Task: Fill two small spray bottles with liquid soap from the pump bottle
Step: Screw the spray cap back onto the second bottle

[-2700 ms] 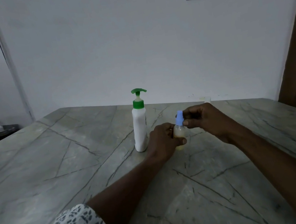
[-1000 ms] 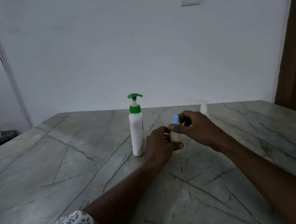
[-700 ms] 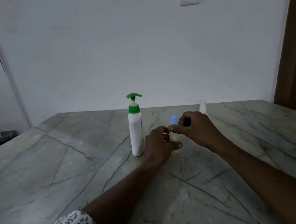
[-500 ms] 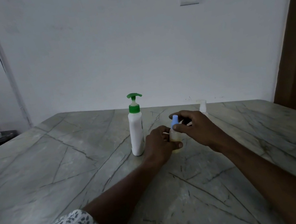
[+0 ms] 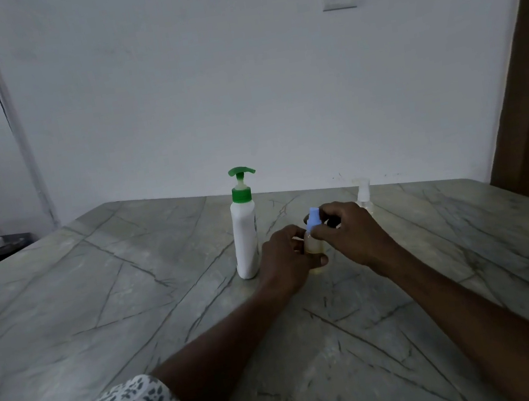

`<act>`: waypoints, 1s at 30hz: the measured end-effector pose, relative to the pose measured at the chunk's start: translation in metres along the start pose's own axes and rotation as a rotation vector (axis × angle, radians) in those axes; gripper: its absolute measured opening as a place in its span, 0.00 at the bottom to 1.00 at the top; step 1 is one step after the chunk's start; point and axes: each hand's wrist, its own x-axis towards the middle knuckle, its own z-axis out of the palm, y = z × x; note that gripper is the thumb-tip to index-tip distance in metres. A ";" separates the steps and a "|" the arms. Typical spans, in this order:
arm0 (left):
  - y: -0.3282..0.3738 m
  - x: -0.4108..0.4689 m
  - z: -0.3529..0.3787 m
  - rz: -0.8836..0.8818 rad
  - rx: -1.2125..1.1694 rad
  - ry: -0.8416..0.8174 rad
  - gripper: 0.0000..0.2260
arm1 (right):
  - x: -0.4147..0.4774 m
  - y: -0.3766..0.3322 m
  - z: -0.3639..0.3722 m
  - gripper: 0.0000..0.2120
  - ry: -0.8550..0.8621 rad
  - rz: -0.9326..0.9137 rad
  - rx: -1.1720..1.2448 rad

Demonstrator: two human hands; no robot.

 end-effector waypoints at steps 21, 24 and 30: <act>0.004 -0.002 -0.002 0.009 0.052 0.003 0.19 | -0.002 0.003 -0.002 0.13 0.016 -0.035 -0.032; 0.005 -0.003 -0.001 0.005 0.048 0.018 0.19 | -0.003 0.001 -0.002 0.14 0.058 -0.024 -0.033; 0.007 -0.005 -0.001 0.010 0.072 0.042 0.18 | -0.004 -0.002 0.005 0.10 0.117 0.002 -0.031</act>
